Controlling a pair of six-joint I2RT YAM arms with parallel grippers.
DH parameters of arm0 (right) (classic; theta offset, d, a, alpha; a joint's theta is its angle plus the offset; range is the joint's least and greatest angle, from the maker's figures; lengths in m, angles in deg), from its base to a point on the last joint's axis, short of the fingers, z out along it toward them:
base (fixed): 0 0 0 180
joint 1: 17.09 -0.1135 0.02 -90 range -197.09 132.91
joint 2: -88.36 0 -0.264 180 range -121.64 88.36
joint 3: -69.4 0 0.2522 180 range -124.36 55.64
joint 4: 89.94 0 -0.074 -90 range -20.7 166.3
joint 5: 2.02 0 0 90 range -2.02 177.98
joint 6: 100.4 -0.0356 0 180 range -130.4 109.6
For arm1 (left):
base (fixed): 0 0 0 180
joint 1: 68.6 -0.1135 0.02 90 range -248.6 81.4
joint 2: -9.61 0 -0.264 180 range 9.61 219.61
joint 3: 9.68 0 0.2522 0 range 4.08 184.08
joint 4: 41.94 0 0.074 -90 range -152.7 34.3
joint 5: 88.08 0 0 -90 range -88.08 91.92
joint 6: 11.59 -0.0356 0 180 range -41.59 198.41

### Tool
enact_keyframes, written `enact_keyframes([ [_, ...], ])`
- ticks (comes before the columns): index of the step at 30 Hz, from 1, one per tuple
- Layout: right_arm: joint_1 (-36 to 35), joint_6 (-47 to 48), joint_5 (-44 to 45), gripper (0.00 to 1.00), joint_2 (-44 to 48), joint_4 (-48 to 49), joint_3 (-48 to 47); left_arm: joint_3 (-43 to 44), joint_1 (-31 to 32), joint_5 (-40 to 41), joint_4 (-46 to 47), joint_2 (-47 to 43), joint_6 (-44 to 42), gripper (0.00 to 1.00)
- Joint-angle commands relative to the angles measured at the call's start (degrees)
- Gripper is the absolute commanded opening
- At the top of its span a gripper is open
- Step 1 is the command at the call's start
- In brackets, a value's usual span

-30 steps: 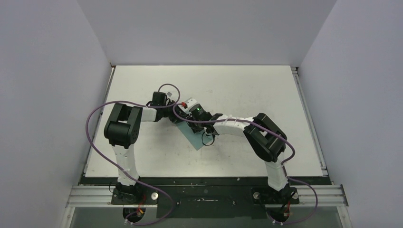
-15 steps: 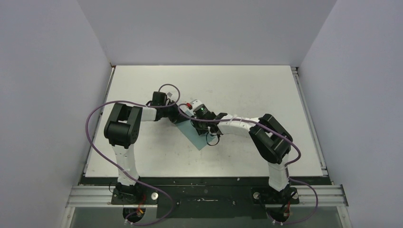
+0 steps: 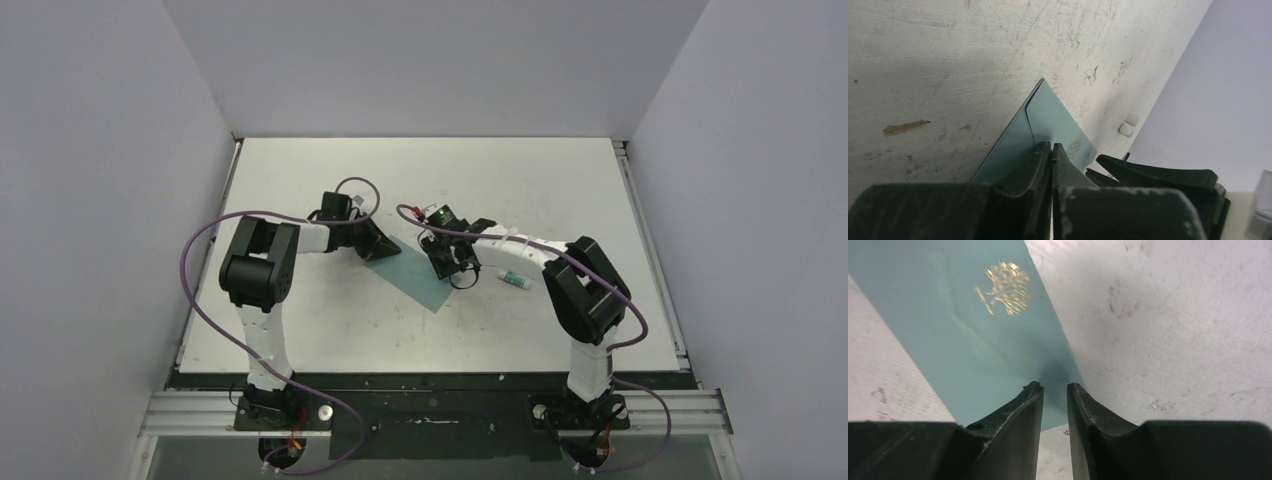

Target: Place the letter into the envelope and seal it

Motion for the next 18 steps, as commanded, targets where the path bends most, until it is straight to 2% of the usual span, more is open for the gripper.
enact_keyframes([
  [1, -2.3, 0.4, -0.9, 0.27, -3.5, -0.3, -8.9, -0.2, -0.8, 7.3, -8.4, 3.2, -4.5, 0.00],
  [4, -4.1, 0.0, 0.2, 0.26, -8.0, 1.8, -13.2, 0.2, -0.9, 7.2, -9.0, 3.6, -4.8, 0.00],
  [8, -5.2, -1.4, 1.2, 0.18, -12.7, 3.1, -16.5, 0.1, -0.8, 6.6, -8.9, 4.1, -4.8, 0.00],
  [11, -5.6, -2.7, 1.6, 0.12, -13.9, 4.2, -16.8, -0.1, -0.8, 6.4, -8.9, 4.0, -4.8, 0.00],
  [18, -7.4, -3.7, 4.8, 0.05, -14.1, 2.6, -14.0, -0.5, -1.2, 6.2, -8.8, 4.1, -4.8, 0.00],
])
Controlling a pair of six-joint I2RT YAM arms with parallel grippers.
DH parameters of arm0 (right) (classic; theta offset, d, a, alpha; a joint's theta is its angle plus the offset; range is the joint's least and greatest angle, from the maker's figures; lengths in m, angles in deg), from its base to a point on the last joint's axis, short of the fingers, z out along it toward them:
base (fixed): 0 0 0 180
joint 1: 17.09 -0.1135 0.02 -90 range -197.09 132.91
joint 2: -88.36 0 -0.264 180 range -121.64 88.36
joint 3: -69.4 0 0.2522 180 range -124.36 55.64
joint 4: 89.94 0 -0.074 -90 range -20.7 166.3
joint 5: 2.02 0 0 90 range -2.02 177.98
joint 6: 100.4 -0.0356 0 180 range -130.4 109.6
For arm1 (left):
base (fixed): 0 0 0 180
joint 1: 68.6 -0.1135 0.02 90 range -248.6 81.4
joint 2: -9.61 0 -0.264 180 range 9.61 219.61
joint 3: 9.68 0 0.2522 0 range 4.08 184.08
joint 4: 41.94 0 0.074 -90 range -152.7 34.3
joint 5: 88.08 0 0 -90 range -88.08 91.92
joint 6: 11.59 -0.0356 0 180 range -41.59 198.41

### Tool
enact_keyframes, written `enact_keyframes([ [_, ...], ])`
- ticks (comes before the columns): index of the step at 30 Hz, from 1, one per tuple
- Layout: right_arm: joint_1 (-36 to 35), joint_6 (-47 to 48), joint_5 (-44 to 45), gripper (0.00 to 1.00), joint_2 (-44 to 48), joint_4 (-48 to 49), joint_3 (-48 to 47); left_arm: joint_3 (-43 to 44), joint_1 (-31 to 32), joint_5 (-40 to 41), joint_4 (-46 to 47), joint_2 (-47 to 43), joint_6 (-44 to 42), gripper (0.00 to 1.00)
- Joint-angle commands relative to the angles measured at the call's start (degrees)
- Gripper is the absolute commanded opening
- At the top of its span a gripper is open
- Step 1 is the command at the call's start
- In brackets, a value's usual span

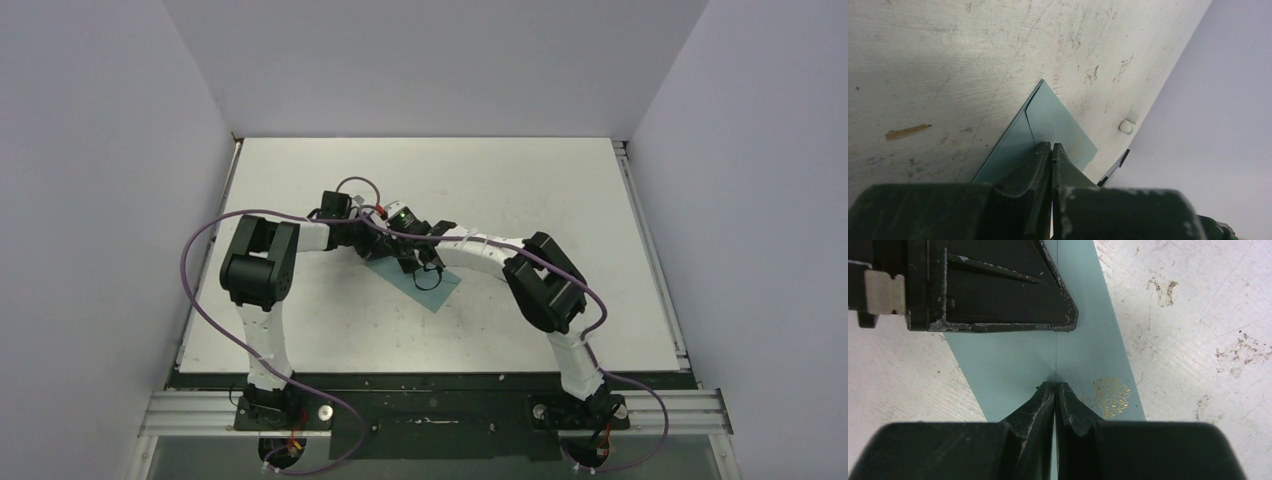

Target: Place the letter into the envelope and seal it

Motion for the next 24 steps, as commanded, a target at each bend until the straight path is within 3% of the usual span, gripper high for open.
enact_keyframes([
  [1, -0.8, -1.4, 3.1, 0.05, 0.1, -1.3, 3.2, -1.8, -0.8, 7.2, -6.8, 3.5, -3.8, 0.00],
  [14, 2.9, -5.3, 0.4, 0.05, 6.6, 0.5, 12.1, -2.0, -1.2, 7.0, -6.3, 3.9, -3.6, 0.00],
  [24, 3.8, -4.1, -3.9, 0.06, 6.2, 2.8, 3.5, -1.6, -1.2, 6.5, -6.1, 4.5, -3.5, 0.00],
])
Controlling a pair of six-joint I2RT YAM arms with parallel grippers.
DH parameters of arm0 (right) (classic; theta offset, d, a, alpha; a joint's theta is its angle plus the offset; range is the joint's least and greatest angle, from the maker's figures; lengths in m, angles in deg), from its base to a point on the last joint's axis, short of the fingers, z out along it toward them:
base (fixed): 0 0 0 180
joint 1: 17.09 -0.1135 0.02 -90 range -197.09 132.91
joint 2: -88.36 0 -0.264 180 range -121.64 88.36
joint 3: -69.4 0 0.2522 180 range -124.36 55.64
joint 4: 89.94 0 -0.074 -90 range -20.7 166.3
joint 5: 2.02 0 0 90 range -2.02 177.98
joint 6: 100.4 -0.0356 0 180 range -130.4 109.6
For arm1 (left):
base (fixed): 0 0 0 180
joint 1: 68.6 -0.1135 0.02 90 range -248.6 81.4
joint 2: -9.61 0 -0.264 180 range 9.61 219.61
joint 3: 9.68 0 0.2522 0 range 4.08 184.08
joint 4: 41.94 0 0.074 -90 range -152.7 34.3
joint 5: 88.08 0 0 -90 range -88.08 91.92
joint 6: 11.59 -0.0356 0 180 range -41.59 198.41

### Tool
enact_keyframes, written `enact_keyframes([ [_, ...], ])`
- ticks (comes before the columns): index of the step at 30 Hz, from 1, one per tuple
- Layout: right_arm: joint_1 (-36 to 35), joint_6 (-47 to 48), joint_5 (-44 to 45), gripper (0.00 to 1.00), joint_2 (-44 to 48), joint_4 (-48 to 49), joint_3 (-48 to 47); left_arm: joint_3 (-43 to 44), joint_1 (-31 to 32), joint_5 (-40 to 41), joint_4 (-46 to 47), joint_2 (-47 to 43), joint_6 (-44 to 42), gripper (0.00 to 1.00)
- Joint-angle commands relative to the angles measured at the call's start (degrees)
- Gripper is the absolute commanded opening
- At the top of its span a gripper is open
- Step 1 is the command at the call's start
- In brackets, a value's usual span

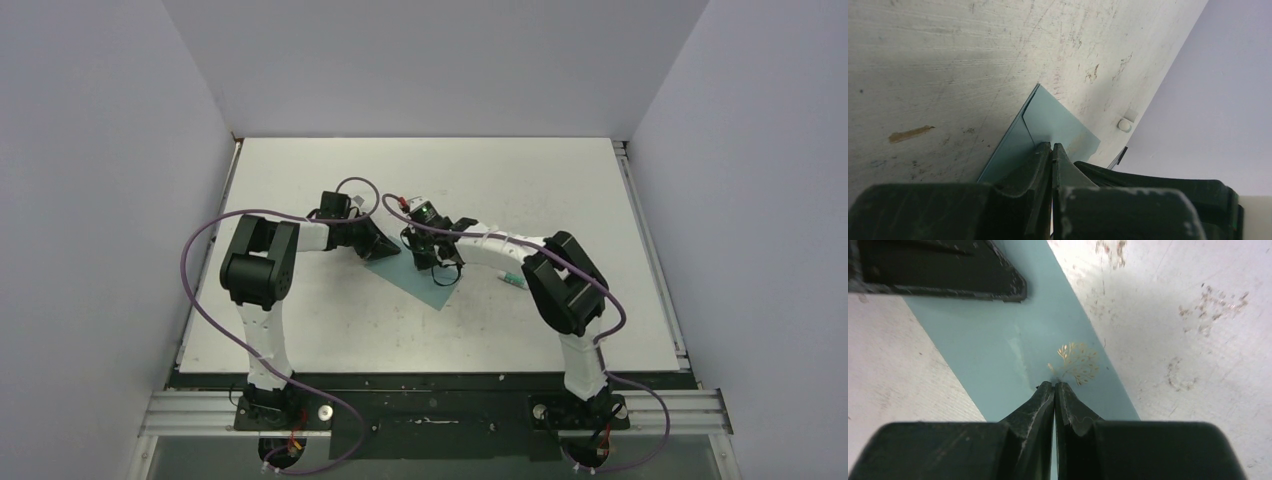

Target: Place the letter into the envelope and seal it

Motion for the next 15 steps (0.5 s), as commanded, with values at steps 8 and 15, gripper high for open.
enact_keyframes([
  [8, -1.1, 3.2, 1.5, 0.07, -9.4, -1.4, -12.9, -1.6, -0.9, 7.3, -6.2, 4.4, -3.3, 0.00],
  [15, -2.7, 5.4, 3.3, 0.09, -7.3, -2.5, -8.2, -1.5, -1.0, 7.9, -6.8, 4.4, -2.9, 0.00],
])
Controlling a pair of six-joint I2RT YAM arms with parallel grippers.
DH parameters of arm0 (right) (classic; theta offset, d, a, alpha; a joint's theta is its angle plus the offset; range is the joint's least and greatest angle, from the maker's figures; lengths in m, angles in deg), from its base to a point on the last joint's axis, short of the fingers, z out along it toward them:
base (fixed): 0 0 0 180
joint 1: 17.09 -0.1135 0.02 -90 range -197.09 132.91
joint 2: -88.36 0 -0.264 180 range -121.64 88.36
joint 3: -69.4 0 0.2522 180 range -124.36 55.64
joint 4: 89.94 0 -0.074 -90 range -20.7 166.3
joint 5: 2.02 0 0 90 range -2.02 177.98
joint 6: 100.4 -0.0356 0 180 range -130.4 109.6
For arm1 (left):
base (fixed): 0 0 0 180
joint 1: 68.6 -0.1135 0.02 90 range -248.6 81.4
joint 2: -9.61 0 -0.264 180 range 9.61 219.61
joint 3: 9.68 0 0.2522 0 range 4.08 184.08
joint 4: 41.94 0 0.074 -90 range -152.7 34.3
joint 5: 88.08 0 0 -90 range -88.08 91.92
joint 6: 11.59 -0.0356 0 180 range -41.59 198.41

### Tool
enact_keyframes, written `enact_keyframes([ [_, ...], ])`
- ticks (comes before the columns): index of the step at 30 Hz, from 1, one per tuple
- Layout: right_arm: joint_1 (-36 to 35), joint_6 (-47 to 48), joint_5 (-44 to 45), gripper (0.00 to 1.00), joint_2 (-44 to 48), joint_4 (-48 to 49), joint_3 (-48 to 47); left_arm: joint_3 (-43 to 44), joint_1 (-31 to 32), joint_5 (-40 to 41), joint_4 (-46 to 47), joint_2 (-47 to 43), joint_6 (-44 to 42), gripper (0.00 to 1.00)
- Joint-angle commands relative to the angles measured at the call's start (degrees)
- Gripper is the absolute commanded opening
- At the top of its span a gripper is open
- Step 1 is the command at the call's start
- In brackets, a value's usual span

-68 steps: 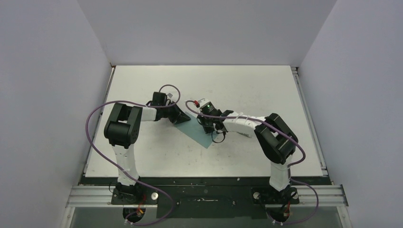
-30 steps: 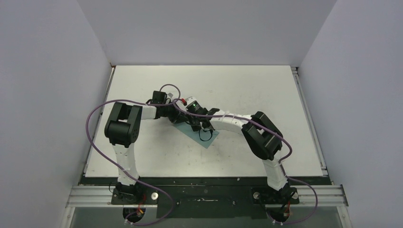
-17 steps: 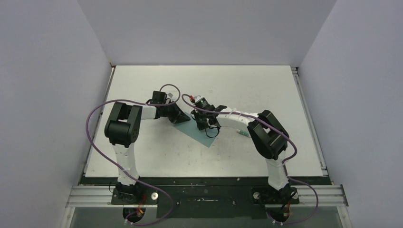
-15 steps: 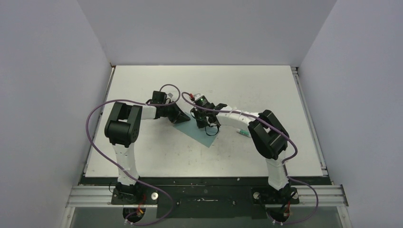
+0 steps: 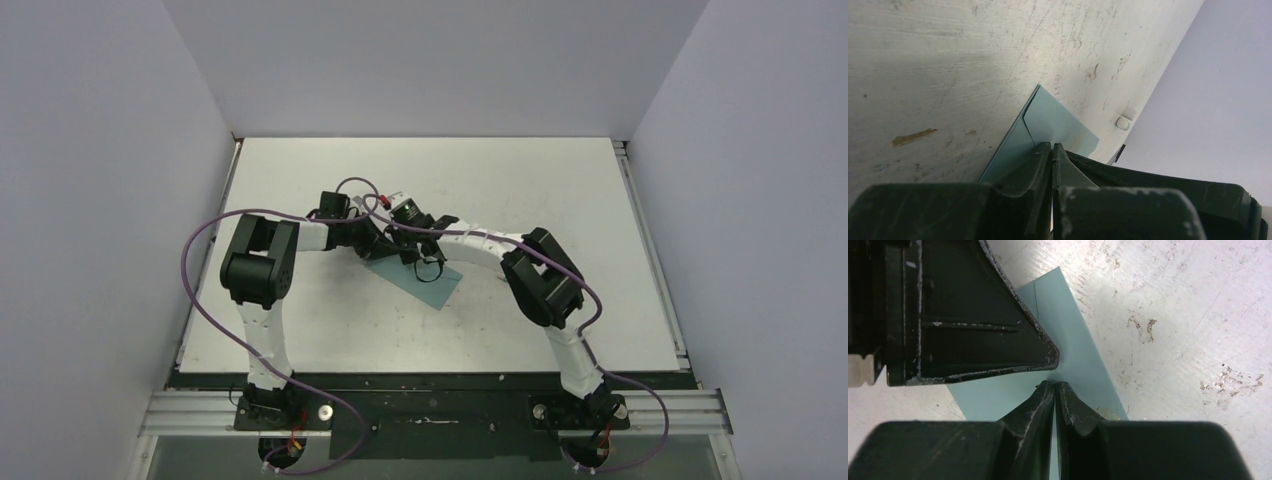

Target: Place the letter into the envelope and seal it

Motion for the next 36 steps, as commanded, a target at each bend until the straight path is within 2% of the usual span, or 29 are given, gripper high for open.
enact_keyframes([
  [1, -1.4, 2.7, 1.7, 0.10, 2.1, -2.2, 4.8, -1.7, -0.6, 9.2, -7.3, 3.8, -2.8, 0.00],
  [11, -0.1, 4.0, 5.6, 0.16, 11.2, -1.4, 18.6, -1.3, -1.1, 9.4, -8.1, 3.3, -3.2, 0.00],
  [17, 3.2, 2.8, 6.8, 0.17, 15.3, -1.7, 21.2, -1.0, -1.4, 9.5, -8.9, 3.1, -4.2, 0.00],
  [23, 5.4, 2.4, 7.7, 0.18, 21.5, -6.6, 20.2, 1.8, -1.4, 8.7, -10.7, 1.8, -6.6, 0.00],
  [30, 8.4, -2.3, 7.8, 0.30, 20.8, -9.1, 16.1, 12.0, -1.2, 10.2, -21.6, -6.0, -14.4, 0.24],
  [34, 8.6, -6.9, 10.7, 0.31, 18.6, -10.1, 14.9, 9.9, -1.3, 12.2, -23.7, -12.6, -15.3, 0.40],
  [36, 8.6, -8.7, 11.5, 0.32, 17.8, -10.7, 14.7, 7.8, -1.4, 13.7, -23.9, -15.5, -15.3, 0.44],
])
